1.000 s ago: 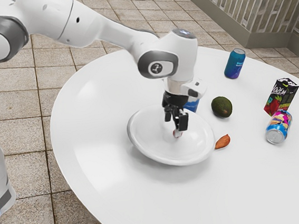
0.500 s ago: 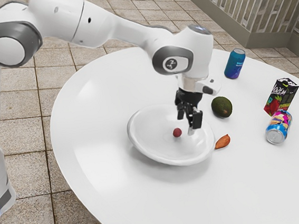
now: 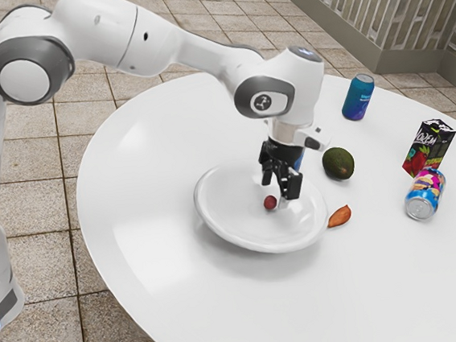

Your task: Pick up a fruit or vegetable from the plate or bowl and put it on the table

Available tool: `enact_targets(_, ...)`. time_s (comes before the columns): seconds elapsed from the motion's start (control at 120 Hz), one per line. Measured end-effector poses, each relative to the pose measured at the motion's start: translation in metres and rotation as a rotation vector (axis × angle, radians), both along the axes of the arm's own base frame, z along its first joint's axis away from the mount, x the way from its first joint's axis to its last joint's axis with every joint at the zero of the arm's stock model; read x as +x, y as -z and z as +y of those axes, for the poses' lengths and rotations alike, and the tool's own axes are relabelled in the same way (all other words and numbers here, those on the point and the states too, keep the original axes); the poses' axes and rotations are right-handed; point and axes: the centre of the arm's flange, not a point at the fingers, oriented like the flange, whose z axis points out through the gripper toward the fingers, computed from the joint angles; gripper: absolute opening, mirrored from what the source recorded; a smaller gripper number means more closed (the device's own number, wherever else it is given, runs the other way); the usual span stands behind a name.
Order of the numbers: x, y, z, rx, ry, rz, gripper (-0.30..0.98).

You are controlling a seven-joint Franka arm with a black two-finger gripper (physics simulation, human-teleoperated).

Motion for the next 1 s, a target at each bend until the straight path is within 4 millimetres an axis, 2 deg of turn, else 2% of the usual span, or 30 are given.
enact_targets(0.725, -0.003, 0.015, 0.0, 0.005, 0.006, 0.069, 0.66)
enact_targets(1.0, -0.002, 0.015, -0.001, 0.004, 0.006, 0.069, 0.55)
